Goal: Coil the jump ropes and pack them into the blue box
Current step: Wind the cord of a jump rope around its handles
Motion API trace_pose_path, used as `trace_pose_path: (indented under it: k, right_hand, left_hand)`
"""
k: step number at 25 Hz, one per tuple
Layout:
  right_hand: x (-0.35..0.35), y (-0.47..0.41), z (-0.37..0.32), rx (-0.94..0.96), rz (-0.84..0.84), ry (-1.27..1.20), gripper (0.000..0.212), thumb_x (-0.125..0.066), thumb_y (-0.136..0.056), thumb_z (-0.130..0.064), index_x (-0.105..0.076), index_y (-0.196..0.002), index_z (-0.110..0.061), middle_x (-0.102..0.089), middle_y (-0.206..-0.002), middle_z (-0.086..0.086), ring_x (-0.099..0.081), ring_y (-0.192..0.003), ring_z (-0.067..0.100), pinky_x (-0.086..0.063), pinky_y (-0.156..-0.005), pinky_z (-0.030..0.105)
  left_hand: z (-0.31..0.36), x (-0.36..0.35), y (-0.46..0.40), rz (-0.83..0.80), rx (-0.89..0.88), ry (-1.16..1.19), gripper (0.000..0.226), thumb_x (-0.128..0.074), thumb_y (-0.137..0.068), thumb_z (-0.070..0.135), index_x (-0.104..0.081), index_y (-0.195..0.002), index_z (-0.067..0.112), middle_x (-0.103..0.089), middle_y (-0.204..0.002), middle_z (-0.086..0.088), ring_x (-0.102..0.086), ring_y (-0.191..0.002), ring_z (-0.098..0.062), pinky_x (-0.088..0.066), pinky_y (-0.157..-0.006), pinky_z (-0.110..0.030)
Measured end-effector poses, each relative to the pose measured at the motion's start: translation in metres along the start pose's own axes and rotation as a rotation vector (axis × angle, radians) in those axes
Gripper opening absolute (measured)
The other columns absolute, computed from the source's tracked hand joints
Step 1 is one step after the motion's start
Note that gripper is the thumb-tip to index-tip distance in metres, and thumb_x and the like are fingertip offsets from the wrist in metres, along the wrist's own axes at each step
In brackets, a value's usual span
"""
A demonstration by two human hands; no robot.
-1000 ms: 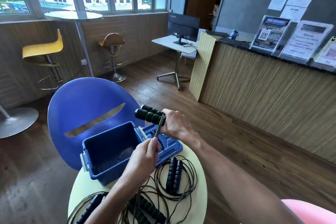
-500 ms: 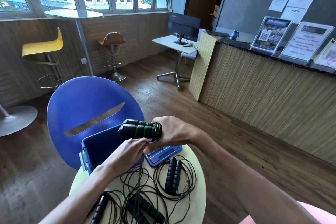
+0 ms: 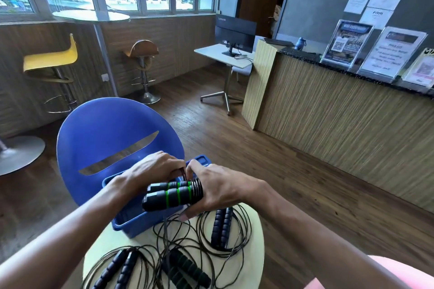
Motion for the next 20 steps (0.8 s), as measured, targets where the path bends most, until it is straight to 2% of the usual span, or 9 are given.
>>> trace_pose_path:
  k: [3,6,8,10,13,15,16,18,20]
  right_hand:
    - [-0.005,-0.008,0.004,-0.061,-0.057,0.100,0.077,-0.078,-0.067,-0.071,-0.034,-0.114,-0.030,-0.053,-0.101,-0.008,-0.053,-0.091,0.014,-0.042,-0.078,0.032]
    - [-0.007,-0.018,0.014,-0.129,-0.081,0.165,0.090,-0.073,-0.067,-0.076,-0.037,-0.133,-0.027,-0.052,-0.098,-0.006,-0.057,-0.097,0.018,-0.041,-0.076,0.031]
    - [-0.010,-0.021,0.022,-0.159,-0.030,0.159,0.072,-0.075,-0.071,-0.071,-0.045,-0.124,-0.032,-0.056,-0.092,-0.005,-0.061,-0.095,0.023,-0.042,-0.072,0.031]
    - [-0.007,-0.021,0.030,-0.155,0.078,0.163,0.060,-0.075,-0.075,-0.065,-0.051,-0.122,-0.037,-0.064,-0.100,-0.001,-0.064,-0.097,0.025,-0.043,-0.071,0.031]
    - [-0.004,-0.026,0.031,-0.128,0.207,0.181,0.058,-0.074,-0.075,-0.064,-0.055,-0.125,-0.041,-0.069,-0.108,-0.001,-0.065,-0.099,0.025,-0.045,-0.076,0.033]
    - [-0.007,-0.033,0.030,-0.117,0.252,0.206,0.055,-0.073,-0.076,-0.064,-0.056,-0.124,-0.041,-0.071,-0.108,0.000,-0.066,-0.099,0.027,-0.047,-0.077,0.034]
    - [-0.008,-0.036,0.032,-0.119,0.279,0.211,0.053,-0.071,-0.077,-0.063,-0.057,-0.123,-0.040,-0.072,-0.107,0.000,-0.067,-0.098,0.027,-0.048,-0.078,0.034]
    - [-0.008,-0.040,0.039,-0.118,0.358,0.207,0.050,-0.067,-0.080,-0.062,-0.057,-0.123,-0.038,-0.073,-0.104,0.002,-0.068,-0.098,0.029,-0.049,-0.079,0.036]
    - [-0.007,-0.041,0.044,-0.115,0.429,0.199,0.054,-0.063,-0.084,-0.062,-0.053,-0.132,-0.039,-0.072,-0.106,0.004,-0.068,-0.100,0.031,-0.051,-0.081,0.037]
  left_hand:
    - [0.006,0.020,-0.010,0.041,-0.083,-0.163,0.024,-0.060,-0.089,0.034,-0.058,-0.071,0.019,-0.060,-0.062,0.000,-0.059,-0.057,-0.026,-0.029,-0.051,-0.025]
    - [0.038,0.035,-0.014,-0.079,-0.026,-0.343,0.015,-0.051,-0.096,0.026,-0.059,-0.087,0.016,-0.065,-0.082,-0.002,-0.065,-0.081,-0.027,-0.038,-0.060,-0.032]
    - [0.058,0.043,-0.014,-0.143,0.044,-0.441,0.011,-0.045,-0.097,0.017,-0.056,-0.099,0.018,-0.065,-0.096,0.001,-0.064,-0.095,-0.024,-0.038,-0.065,-0.032]
    - [0.068,0.049,-0.007,-0.154,0.140,-0.492,0.014,-0.041,-0.097,0.015,-0.054,-0.101,0.019,-0.064,-0.100,0.001,-0.064,-0.096,-0.024,-0.036,-0.065,-0.031]
    - [0.071,0.046,0.007,-0.096,0.288,-0.430,0.009,-0.047,-0.096,0.018,-0.046,-0.089,0.024,-0.065,-0.091,0.001,-0.066,-0.085,-0.023,-0.034,-0.060,-0.031]
    - [0.073,0.043,0.016,-0.002,0.379,-0.401,0.026,-0.062,-0.089,0.022,-0.039,-0.076,0.024,-0.064,-0.073,0.001,-0.065,-0.068,-0.021,-0.029,-0.052,-0.030]
    - [0.075,0.038,0.020,0.087,0.386,-0.319,0.034,-0.068,-0.086,0.027,-0.037,-0.072,0.025,-0.063,-0.066,0.001,-0.064,-0.059,-0.021,-0.026,-0.049,-0.029]
    - [0.087,0.030,0.030,0.241,0.425,-0.159,0.033,-0.064,-0.089,0.039,-0.039,-0.072,0.025,-0.064,-0.066,0.004,-0.064,-0.057,-0.021,-0.027,-0.046,-0.028]
    - [0.101,0.018,0.039,0.331,0.543,0.192,0.029,-0.053,-0.092,0.049,-0.050,-0.080,0.023,-0.065,-0.068,0.004,-0.063,-0.060,-0.020,-0.041,-0.050,-0.033]
Point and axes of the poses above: each hand's wrist, its own y-axis away from the middle knuckle, its own x-axis out of the back of the hand, z = x × y, the point moved 2 cm from there along -y, towards the middle knuckle
